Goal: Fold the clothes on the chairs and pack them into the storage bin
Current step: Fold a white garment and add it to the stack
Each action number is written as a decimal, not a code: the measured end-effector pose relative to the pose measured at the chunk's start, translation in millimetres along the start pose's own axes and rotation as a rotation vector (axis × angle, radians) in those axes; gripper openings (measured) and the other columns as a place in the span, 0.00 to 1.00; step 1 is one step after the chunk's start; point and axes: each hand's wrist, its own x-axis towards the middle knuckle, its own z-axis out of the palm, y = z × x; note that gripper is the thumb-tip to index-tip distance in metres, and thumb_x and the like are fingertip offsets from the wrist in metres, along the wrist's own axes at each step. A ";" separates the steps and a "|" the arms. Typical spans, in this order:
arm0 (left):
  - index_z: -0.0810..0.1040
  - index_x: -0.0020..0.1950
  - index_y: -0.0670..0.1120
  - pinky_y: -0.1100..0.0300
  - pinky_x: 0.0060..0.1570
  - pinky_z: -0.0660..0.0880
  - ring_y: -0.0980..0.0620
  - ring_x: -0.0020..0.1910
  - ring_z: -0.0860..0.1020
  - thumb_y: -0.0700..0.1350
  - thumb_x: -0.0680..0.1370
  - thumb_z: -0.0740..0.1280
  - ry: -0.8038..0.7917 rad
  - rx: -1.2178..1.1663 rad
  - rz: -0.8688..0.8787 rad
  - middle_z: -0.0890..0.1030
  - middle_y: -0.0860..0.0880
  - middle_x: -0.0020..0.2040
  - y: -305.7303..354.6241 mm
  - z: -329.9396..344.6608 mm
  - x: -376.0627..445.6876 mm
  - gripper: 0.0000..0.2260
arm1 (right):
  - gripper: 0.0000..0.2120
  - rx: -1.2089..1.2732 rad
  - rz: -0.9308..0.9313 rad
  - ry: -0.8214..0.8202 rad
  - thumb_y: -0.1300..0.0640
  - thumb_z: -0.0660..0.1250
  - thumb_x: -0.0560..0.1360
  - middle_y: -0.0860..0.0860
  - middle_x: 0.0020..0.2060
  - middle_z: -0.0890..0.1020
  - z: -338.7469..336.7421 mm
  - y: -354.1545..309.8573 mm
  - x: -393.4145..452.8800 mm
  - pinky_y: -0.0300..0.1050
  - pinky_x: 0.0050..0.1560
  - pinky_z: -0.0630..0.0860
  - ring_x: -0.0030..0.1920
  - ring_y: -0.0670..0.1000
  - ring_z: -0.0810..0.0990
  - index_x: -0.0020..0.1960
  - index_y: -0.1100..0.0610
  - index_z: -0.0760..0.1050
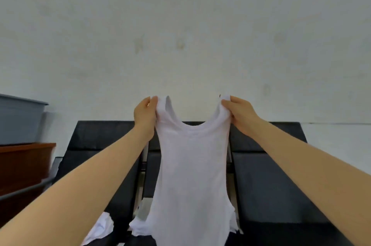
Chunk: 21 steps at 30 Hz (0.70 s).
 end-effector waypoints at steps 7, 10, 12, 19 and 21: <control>0.70 0.42 0.44 0.59 0.39 0.67 0.52 0.37 0.69 0.46 0.82 0.53 0.065 0.089 0.066 0.69 0.50 0.37 71.3 24.8 30.6 0.12 | 0.21 -0.080 -0.019 0.077 0.57 0.58 0.80 0.54 0.63 0.75 -0.4 -69.1 22.9 0.45 0.49 0.77 0.55 0.54 0.78 0.73 0.58 0.65; 0.65 0.36 0.47 0.61 0.30 0.69 0.54 0.32 0.67 0.46 0.82 0.55 0.035 0.011 -0.046 0.67 0.51 0.35 79.2 28.8 32.9 0.14 | 0.09 -0.079 0.025 0.080 0.58 0.59 0.80 0.57 0.52 0.77 -1.8 -66.5 20.7 0.43 0.41 0.74 0.44 0.52 0.76 0.54 0.61 0.74; 0.65 0.36 0.46 0.63 0.28 0.67 0.51 0.33 0.69 0.47 0.80 0.59 0.007 0.064 -0.146 0.69 0.49 0.35 67.2 28.8 34.1 0.13 | 0.12 -0.101 0.090 0.099 0.55 0.61 0.80 0.57 0.49 0.79 -5.1 -49.3 20.2 0.41 0.37 0.75 0.42 0.52 0.77 0.52 0.63 0.75; 0.55 0.77 0.45 0.59 0.55 0.73 0.50 0.57 0.74 0.37 0.77 0.66 -0.330 -0.165 -0.413 0.68 0.45 0.70 -31.8 5.9 4.9 0.32 | 0.03 0.156 0.483 -0.079 0.70 0.62 0.77 0.57 0.39 0.77 -20.5 36.2 7.4 0.39 0.37 0.78 0.37 0.50 0.77 0.47 0.65 0.73; 0.63 0.74 0.40 0.58 0.51 0.75 0.48 0.55 0.77 0.34 0.77 0.65 -0.417 -0.014 -0.407 0.72 0.41 0.67 -59.7 -1.8 -4.4 0.26 | 0.07 0.241 0.546 -0.103 0.71 0.61 0.77 0.60 0.45 0.79 -23.2 63.5 6.0 0.44 0.45 0.81 0.41 0.53 0.82 0.54 0.68 0.73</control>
